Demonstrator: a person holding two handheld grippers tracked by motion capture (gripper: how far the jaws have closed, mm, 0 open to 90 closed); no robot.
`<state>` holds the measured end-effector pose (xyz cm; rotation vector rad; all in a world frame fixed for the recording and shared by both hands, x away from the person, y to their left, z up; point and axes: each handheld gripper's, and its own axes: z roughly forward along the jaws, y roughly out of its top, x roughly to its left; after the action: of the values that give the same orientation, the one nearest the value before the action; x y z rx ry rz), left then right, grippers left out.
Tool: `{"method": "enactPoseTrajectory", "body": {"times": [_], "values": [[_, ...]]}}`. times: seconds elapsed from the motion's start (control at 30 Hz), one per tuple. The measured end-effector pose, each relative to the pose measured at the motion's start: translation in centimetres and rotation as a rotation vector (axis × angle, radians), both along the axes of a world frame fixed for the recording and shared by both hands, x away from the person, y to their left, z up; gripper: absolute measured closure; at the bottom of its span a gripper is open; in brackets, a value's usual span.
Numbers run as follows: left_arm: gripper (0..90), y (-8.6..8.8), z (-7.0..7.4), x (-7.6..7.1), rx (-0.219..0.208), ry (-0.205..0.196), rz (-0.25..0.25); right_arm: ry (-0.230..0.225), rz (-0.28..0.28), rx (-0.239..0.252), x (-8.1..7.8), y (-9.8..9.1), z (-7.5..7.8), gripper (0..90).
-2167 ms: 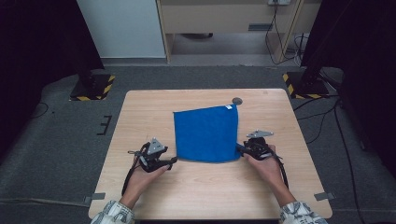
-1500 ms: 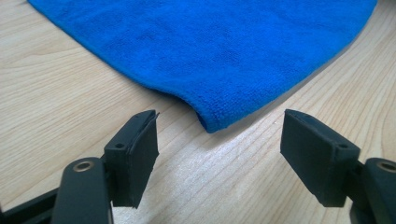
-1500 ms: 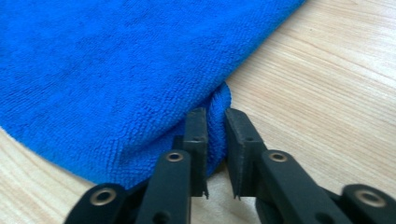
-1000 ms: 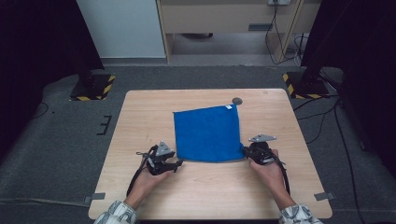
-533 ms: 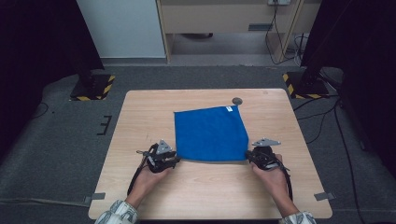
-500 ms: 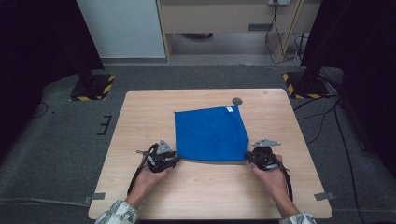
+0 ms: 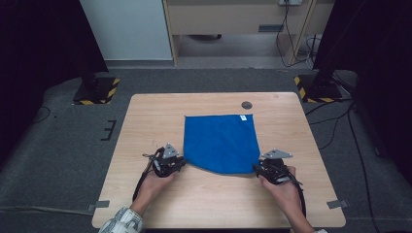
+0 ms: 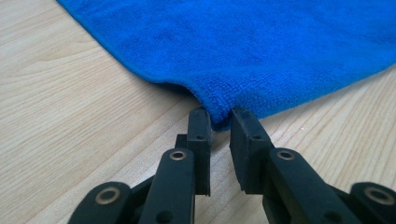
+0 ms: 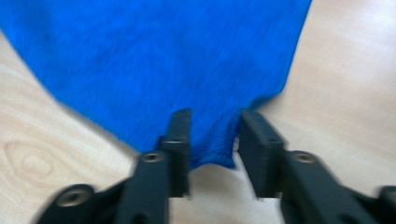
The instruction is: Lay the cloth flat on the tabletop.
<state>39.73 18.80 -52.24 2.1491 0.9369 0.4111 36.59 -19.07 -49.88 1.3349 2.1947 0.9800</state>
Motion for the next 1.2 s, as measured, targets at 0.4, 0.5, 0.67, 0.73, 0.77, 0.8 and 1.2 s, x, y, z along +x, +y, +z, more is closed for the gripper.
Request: {"method": "enactPoseTrajectory", "body": {"times": [0.4,0.5,0.67,0.73,0.77,0.8,1.2], "values": [[65.5,0.2,-0.1,-0.2,-0.016,-0.001,-0.006,-0.061,0.183,0.046,-0.1,3.4,0.0,58.2],[64.8,0.2,-0.1,-0.2,-0.013,0.000,-0.011,-0.052,0.238,0.060,0.0,4.4,-0.4,59.4],[68.7,0.1,-0.1,-0.1,-0.023,0.005,-0.012,-0.040,0.311,0.045,0.0,6.1,-1.3,56.2],[70.9,0.1,0.0,0.0,-0.027,0.008,-0.012,-0.039,0.333,0.031,-0.1,6.7,-1.6,54.8],[71.9,0.1,0.0,0.0,-0.028,0.008,-0.012,-0.038,0.342,0.026,-0.1,7.0,-1.7,54.7],[72.9,0.1,0.1,0.1,-0.029,0.010,-0.012,-0.038,0.353,0.018,-0.1,7.3,-1.9,54.8],[85.0,0.0,1.2,1.4,-0.073,0.028,-0.031,-0.023,0.374,-0.048,0.7,9.5,-2.9,84.0]]}}
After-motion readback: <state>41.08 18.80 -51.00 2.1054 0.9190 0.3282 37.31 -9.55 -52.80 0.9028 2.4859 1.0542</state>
